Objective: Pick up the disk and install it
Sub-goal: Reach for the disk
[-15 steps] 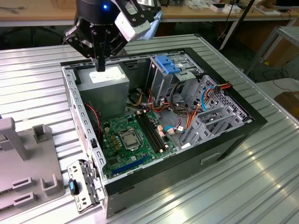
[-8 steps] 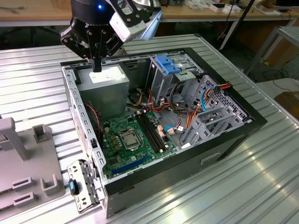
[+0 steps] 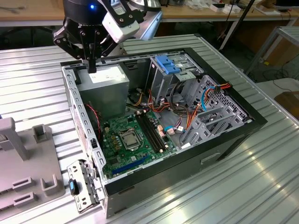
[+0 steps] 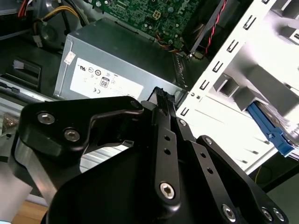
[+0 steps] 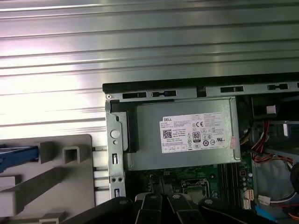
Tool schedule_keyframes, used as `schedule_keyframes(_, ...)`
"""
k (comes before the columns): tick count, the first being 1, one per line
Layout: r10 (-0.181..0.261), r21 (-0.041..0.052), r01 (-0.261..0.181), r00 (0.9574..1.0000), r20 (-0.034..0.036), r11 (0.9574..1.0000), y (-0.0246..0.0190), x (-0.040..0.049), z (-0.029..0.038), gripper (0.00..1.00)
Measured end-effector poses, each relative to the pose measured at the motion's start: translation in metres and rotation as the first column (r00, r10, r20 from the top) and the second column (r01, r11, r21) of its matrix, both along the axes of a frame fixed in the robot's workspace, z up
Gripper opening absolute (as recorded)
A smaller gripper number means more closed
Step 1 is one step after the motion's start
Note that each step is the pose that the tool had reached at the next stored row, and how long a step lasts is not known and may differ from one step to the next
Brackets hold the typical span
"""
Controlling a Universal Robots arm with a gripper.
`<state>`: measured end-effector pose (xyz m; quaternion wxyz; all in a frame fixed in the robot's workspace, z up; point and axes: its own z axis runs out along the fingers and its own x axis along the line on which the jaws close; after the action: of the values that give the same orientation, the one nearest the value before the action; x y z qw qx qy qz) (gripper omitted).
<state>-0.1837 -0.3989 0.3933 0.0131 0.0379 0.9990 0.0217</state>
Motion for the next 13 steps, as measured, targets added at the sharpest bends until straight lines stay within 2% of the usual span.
schedule_keyframes(5, 0.000, 0.0001, 0.000, 1.0000, 0.0001, 1.0000, 0.0000, -0.0059, 0.0000, 0.11)
schedule_keyframes(13, 0.000, -0.0001, 0.000, 1.0000, 0.0000, 1.0000, 0.0000, -0.0208, 0.0000, 0.11)
